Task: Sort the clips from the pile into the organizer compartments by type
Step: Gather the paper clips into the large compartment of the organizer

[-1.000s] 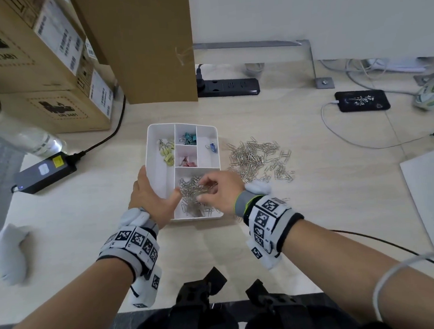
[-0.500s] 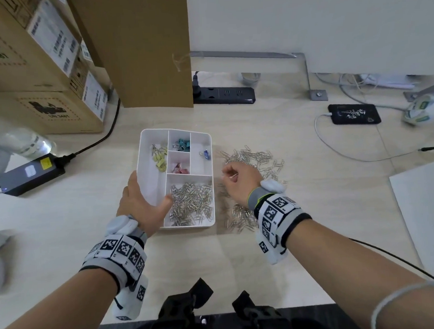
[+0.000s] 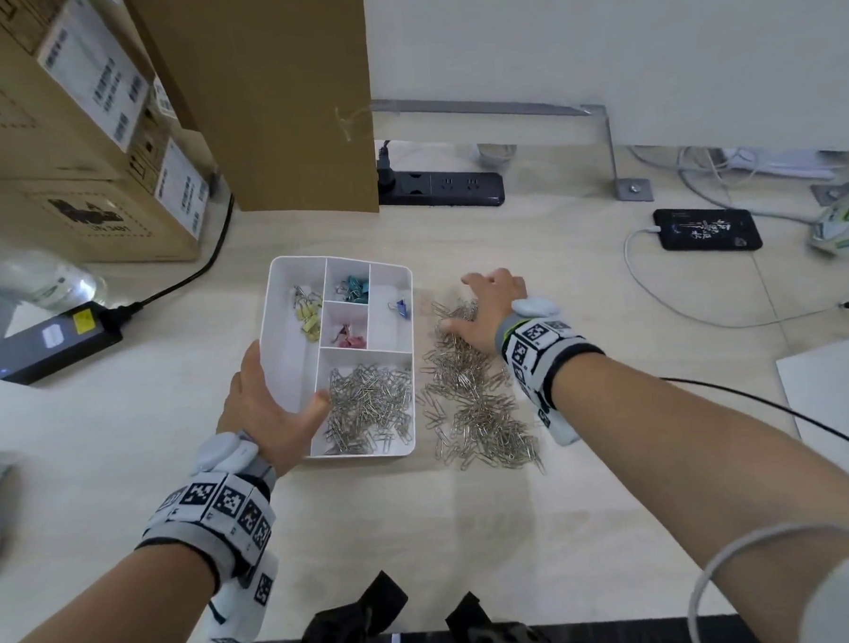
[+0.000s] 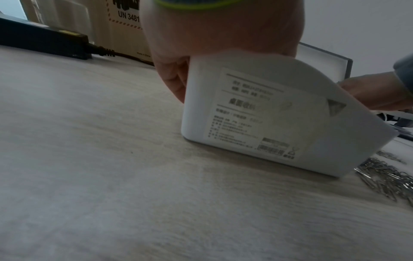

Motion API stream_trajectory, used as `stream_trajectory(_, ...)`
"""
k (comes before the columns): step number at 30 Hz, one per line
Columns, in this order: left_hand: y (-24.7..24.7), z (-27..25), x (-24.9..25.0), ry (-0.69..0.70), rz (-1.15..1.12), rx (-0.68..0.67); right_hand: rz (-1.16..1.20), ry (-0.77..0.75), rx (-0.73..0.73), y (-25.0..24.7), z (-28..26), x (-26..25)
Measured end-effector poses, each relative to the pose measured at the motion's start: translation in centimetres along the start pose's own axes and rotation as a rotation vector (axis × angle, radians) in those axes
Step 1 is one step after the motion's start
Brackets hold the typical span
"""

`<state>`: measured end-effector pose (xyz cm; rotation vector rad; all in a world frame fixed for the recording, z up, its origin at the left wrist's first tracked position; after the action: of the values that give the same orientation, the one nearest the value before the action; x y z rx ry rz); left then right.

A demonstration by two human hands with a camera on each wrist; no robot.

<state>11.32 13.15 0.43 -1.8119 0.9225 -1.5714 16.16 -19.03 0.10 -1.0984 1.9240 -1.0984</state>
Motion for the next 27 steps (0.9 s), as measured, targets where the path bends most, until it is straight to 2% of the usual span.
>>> stream_trajectory(6, 0.0, 0.0, 0.1, -0.016, 0.011, 0.009, -0.146, -0.122, -0.087, 0.1, 1.3, -1.3)
stream_trajectory(15, -0.1, -0.1, 0.3, -0.01, 0.023, 0.014, -0.172, -0.35, -0.152, 2.4, -1.8, -1.6)
stream_trajectory(20, -0.1, -0.2, 0.4, -0.017, 0.03, 0.012, -0.151, -0.307, -0.04, 0.8, -0.4, -3.0)
stream_trajectory(27, 0.0, -0.3, 0.4, -0.02, 0.044, 0.013, -0.245, -0.305, -0.109, 1.1, -0.2, -5.5)
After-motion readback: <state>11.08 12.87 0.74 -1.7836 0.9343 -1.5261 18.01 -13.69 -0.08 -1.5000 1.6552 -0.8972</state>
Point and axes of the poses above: each hand's wrist, its own z-axis towards the middle knuckle, its own y-axis out of the palm, x = y × z, the point moved 4 cm from there along z, towards the middle knuckle, and after that the axes turned 7 degrees about y, right-handed, at the moved point
